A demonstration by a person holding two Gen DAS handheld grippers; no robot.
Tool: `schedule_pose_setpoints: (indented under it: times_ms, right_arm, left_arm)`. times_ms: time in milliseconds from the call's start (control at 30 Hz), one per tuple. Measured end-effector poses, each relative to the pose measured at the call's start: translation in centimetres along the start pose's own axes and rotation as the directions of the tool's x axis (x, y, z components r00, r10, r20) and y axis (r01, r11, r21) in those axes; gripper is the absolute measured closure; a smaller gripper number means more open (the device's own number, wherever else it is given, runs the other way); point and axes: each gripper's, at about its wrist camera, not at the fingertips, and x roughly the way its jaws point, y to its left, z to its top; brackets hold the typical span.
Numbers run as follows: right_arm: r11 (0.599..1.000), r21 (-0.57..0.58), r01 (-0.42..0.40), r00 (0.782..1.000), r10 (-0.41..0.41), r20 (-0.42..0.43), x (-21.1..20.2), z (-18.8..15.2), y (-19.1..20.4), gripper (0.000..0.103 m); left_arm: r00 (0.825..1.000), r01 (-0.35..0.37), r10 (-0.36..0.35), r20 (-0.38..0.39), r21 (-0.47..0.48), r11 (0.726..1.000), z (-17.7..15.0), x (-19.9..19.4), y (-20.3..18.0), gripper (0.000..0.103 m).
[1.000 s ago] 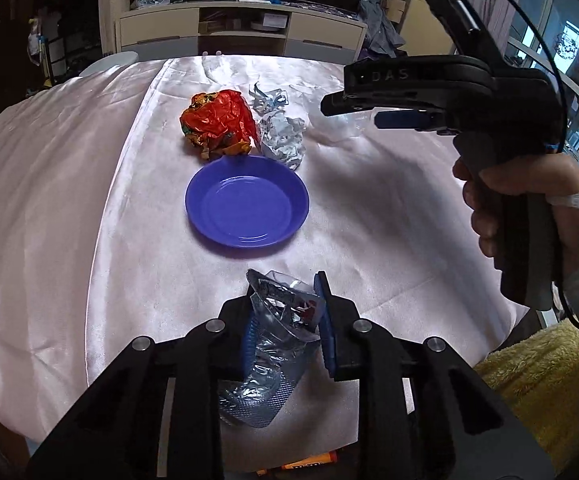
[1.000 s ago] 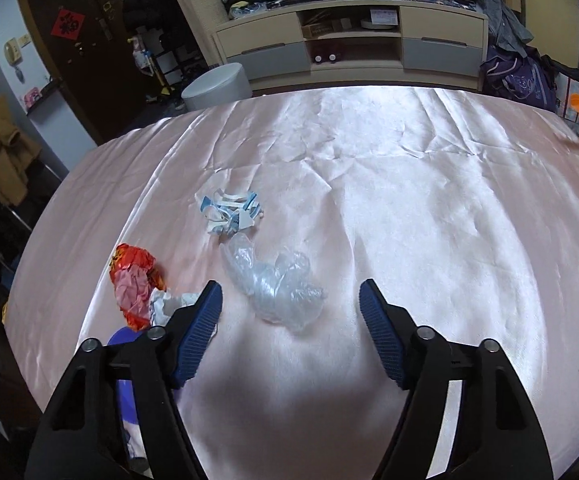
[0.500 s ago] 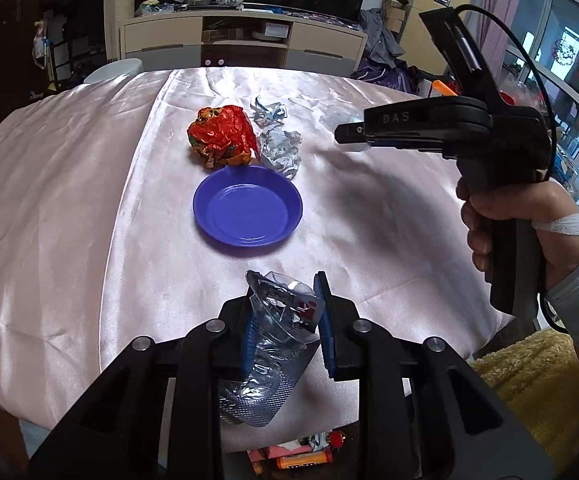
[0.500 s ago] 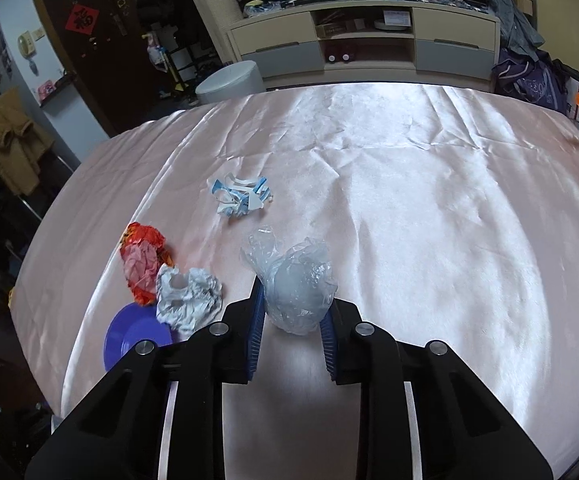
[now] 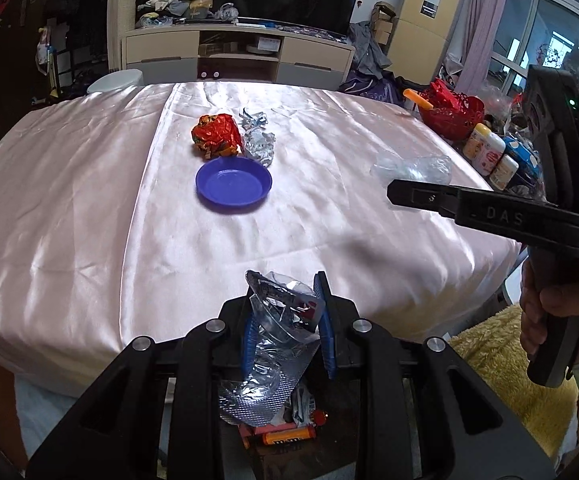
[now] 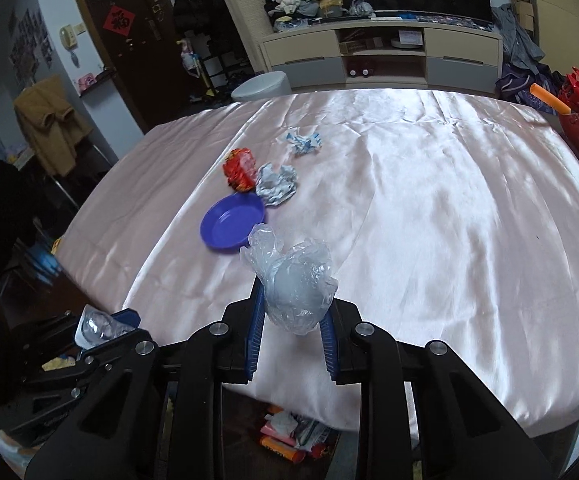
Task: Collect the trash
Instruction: 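Lower the blister pack and plastic bag into the black bin and open both grippers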
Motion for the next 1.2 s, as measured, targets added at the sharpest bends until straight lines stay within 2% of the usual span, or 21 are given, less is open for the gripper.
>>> schedule_pose_setpoints:
  times_ms: [167,400,833,1200]
  right_arm:
    - [0.999,-0.035,0.004,1.000,-0.004,-0.002,-2.1,-3.2,1.7,0.077]
    - [1.000,0.000,-0.030,0.999,0.030,-0.046,-2.1,-7.6,2.2,0.076]
    - [0.999,0.031,-0.024,0.980,0.030,-0.196,2.6,-15.3,1.7,0.076]
    - [0.998,0.045,-0.034,0.977,0.043,-0.207,3.0,-15.6,1.3,0.074]
  left_arm:
    - [1.000,0.003,-0.004,-0.018,-0.024,1.000,-2.8,-1.4,-0.3,0.079]
    - [0.999,-0.004,0.002,-0.052,-0.031,1.000,-6.3,-1.9,-1.1,0.079]
    - [0.981,0.014,-0.026,-0.190,-0.065,0.998,-12.4,2.1,-0.9,0.079]
    - [0.973,0.038,-0.050,-0.227,-0.056,0.998,-13.0,3.0,-1.3,0.079]
